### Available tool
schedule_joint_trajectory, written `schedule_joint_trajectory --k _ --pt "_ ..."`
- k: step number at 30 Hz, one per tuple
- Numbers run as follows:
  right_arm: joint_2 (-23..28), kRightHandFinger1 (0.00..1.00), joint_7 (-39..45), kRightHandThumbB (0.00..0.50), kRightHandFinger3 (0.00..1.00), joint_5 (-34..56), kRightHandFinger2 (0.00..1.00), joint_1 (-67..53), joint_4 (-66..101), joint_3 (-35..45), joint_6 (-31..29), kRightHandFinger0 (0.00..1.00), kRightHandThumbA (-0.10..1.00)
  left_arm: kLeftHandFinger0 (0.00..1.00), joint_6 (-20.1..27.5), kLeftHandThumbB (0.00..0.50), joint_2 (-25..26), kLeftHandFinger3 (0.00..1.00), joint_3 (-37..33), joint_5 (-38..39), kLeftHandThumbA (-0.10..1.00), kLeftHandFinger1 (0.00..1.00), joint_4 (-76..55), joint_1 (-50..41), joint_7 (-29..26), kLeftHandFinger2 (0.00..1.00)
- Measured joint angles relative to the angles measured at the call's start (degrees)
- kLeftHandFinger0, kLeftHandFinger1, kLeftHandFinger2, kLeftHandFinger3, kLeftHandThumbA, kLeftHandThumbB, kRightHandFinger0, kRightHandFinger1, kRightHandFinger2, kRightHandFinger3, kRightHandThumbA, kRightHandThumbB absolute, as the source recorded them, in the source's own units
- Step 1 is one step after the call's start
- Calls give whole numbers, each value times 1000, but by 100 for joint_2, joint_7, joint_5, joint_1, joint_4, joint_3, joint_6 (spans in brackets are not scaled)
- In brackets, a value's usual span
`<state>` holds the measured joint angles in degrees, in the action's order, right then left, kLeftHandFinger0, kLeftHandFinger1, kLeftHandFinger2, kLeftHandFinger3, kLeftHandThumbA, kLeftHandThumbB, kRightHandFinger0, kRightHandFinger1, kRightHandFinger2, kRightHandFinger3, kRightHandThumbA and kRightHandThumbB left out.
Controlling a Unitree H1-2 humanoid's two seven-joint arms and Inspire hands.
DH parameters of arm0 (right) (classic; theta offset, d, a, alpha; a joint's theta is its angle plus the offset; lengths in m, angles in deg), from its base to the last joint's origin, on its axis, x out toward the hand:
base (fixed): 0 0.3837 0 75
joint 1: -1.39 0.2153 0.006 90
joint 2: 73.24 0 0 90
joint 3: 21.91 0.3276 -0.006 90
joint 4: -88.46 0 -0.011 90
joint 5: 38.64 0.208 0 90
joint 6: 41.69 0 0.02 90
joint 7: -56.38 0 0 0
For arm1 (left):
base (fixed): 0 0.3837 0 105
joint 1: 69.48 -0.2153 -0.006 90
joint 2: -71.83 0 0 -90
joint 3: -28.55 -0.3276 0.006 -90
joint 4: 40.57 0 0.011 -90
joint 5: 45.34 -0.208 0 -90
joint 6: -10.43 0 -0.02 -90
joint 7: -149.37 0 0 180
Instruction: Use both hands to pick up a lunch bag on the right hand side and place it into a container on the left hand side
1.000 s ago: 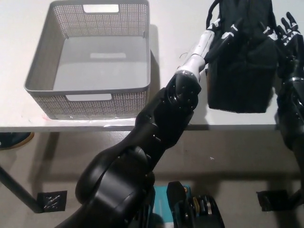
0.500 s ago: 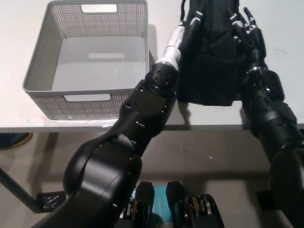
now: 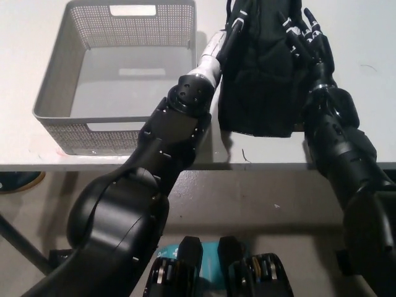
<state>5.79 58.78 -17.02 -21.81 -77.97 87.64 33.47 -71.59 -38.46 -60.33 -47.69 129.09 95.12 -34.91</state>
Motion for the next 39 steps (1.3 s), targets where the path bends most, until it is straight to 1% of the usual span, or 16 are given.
schedule_joint_trajectory --k 1,5,6,7,9,11,12,14,17,18,20,23,28,30,35,39 --pt "0 1000 -28 138 1000 -5 1000 12 1 -28 -1 1000 1000 1000 4 229 8 1000 22 41 1000 1000 0 0 38 1000" --pt "-4 1000 -97 124 1000 -7 1000 55 14 -76 3 1000 1000 1000 45 260 54 1000 49 107 1000 1000 0 3 171 1000" --pt "-4 1000 -102 89 1000 -7 1000 59 18 -85 1 1000 1000 1000 46 269 59 1000 55 117 1000 1000 0 4 183 1000" --pt "-2 1000 -115 85 1000 -9 1000 74 33 -105 -1 1000 1000 1000 46 271 73 1000 73 143 1000 1000 0 14 224 1000" --pt "0 1000 -120 112 1000 -9 1000 99 67 -127 -3 1000 1000 1000 45 263 89 1000 92 169 1000 1000 1 37 257 1000" --pt "-1 1000 -121 110 1000 -8 1000 150 135 -140 2 1000 1000 1000 45 254 94 1000 108 180 1000 1000 1 74 299 1000" --pt "0 1000 -121 86 1000 -8 1000 179 170 -141 6 1000 1000 1000 44 254 94 1000 106 180 1000 1000 1 96 315 1000" --pt "8 1000 -129 113 1000 -9 1000 256 240 -158 9 1000 1000 1000 37 256 99 1000 96 179 1000 1000 1 172 326 1000" --pt "39 1000 -154 115 1000 -9 1000 340 328 -180 11 1000 1000 1000 17 258 129 1000 109 183 1000 1000 0 308 355 1000" --pt "54 1000 -164 112 1000 -9 1000 390 349 -186 14 1000 1000 1000 6 258 143 1000 134 193 1000 1000 0 381 364 1000" --pt "67 1000 -177 69 1000 -8 1000 461 401 -186 24 1000 1000 1000 0 250 158 1000 179 219 1000 1000 -2 477 376 1000" --pt "99 1000 -193 88 1000 -9 1000 606 424 -195 25 1000 1000 1000 -7 252 192 1000 230 269 1000 1000 -2 620 381 1000" --pt "149 1000 -203 50 1000 -3 1000 919 424 -205 24 1000 1000 1000 -30 259 277 1000 249 305 1000 1000 -16 877 383 1000" --pt "155 1000 -203 60 1000 8 1000 1026 414 -182 24 1000 1000 1000 -44 282 317 1000 249 311 1000 1000 -21 967 386 1000" --pt "155 1000 -238 75 1000 12 1000 1209 411 -167 40 1000 1000 1000 -66 268 384 1000 249 337 1000 1000 -52 1108 387 1000" --pt "141 1000 -285 53 1000 15 1000 1287 419 -159 59 1000 1000 1000 -96 220 420 1000 251 361 1000 1000 -140 1127 388 1000"
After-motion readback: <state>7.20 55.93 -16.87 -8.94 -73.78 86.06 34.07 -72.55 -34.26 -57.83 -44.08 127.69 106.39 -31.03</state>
